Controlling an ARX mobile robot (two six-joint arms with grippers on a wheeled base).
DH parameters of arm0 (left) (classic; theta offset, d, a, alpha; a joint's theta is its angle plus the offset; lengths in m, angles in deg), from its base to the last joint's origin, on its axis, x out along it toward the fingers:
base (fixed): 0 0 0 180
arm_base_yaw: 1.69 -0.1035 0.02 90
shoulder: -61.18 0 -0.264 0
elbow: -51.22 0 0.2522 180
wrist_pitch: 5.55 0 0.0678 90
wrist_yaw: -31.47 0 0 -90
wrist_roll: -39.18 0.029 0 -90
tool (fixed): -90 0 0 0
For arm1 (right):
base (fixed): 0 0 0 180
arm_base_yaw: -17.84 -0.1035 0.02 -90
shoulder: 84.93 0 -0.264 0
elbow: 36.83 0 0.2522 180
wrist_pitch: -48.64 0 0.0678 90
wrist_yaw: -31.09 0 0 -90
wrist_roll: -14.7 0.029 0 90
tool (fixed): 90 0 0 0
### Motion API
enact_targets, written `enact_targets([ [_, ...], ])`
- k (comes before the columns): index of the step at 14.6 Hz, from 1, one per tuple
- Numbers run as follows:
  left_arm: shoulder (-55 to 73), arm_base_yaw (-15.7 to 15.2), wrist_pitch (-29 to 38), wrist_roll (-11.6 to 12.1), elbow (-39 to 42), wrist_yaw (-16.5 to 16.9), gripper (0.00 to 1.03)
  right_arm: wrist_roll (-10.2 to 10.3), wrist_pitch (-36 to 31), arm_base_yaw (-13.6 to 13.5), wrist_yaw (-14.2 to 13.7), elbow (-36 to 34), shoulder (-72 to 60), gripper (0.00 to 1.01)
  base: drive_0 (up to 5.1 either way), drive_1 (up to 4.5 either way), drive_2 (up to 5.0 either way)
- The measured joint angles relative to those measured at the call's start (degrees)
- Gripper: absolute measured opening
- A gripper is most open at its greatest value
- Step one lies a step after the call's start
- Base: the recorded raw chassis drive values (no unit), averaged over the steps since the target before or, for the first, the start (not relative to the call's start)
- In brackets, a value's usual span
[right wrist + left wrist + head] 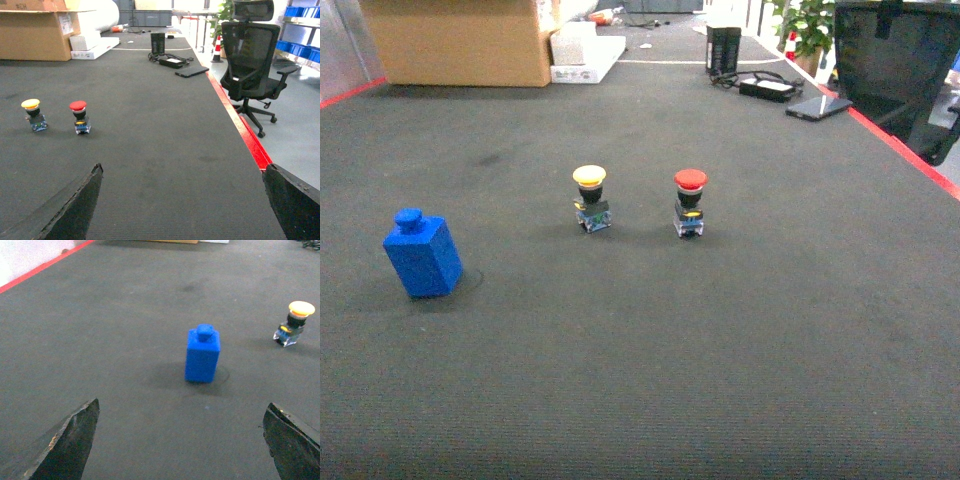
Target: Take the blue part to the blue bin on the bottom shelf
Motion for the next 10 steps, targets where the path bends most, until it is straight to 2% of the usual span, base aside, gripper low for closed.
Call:
enact_targets([
  [1, 12.0, 0.2, 8.0, -0.2, -4.3, 2.5, 0.98, 0.0, 0.0, 0.0, 0.0, 0.0, 0.0, 0.98, 0.0, 0.0, 0.0],
  [2, 22.6, 0.5, 12.9, -0.5, -8.5, 4.4, 0.98, 0.0, 0.0, 0.0, 0.0, 0.0, 0.0, 0.98, 0.0, 0.0, 0.0],
  [3, 31.6, 0.2, 15.4, -1.1, -12.0, 4.7, 0.98, 0.0, 0.0, 0.0, 0.0, 0.0, 0.0, 0.98, 0.0, 0.0, 0.0],
  [6, 50.9, -2.8, 17.0, -1.5, -22.2, 6.6, 0.98, 0.0, 0.0, 0.0, 0.0, 0.0, 0.0, 0.98, 0.0, 0.0, 0.0],
  [10, 63.4, -4.6, 15.2, -1.2, -32.6, 10.6, 0.98, 0.0, 0.0, 0.0, 0.0, 0.0, 0.0, 0.98, 0.0, 0.0, 0.0],
])
